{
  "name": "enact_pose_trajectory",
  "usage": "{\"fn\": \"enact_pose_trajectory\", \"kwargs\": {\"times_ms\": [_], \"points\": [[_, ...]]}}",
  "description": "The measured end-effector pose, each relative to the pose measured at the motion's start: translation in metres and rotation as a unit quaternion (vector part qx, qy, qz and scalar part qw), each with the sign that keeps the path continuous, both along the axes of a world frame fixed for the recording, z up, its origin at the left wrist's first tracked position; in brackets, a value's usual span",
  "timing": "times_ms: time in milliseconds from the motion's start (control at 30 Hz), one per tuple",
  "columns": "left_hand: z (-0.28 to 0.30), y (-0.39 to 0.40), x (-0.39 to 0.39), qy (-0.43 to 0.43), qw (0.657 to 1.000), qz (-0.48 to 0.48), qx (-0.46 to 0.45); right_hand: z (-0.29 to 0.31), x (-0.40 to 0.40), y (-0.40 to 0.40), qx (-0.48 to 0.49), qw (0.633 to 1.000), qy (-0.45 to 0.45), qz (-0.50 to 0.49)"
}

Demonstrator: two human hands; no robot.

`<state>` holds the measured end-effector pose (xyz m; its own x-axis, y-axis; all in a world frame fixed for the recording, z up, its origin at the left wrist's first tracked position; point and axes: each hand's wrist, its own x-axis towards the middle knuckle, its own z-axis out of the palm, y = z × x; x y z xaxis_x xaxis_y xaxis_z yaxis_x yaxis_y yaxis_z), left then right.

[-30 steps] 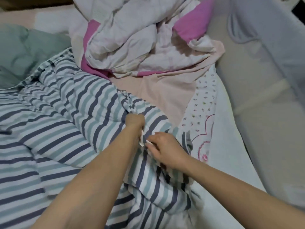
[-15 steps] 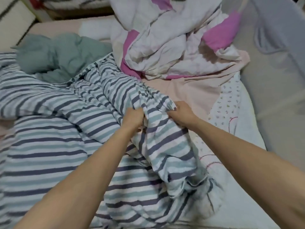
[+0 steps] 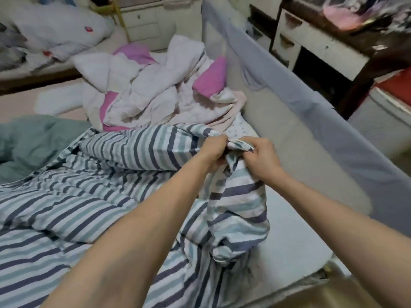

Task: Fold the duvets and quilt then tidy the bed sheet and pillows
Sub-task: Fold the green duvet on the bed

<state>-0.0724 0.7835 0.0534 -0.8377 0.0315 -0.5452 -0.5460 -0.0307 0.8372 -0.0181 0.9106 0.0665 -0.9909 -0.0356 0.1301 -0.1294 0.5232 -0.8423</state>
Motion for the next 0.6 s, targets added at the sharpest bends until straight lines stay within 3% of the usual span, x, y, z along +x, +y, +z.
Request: {"fn": "enact_pose_trajectory", "kwargs": {"times_ms": [300, 367, 433, 500, 600], "points": [[0.088, 0.226, -0.052, 0.091, 0.978, -0.185, -0.035, 0.073, -0.046, 0.223, 0.027, 0.990, 0.047, -0.129], [0.094, 0.259, -0.065, 0.095, 0.973, -0.207, -0.040, 0.077, -0.066, 0.256, 0.091, 0.987, 0.030, -0.129], [0.080, 0.267, -0.068, 0.065, 0.969, -0.230, -0.059, 0.053, -0.077, 0.270, 0.226, 0.966, -0.038, -0.116], [0.057, 0.257, -0.064, 0.022, 0.951, -0.270, -0.148, 0.016, -0.078, 0.267, 0.376, 0.918, -0.119, -0.043], [0.016, 0.216, -0.067, 0.050, 0.864, -0.356, -0.353, -0.034, -0.077, 0.250, 0.430, 0.882, -0.183, 0.062]]}}
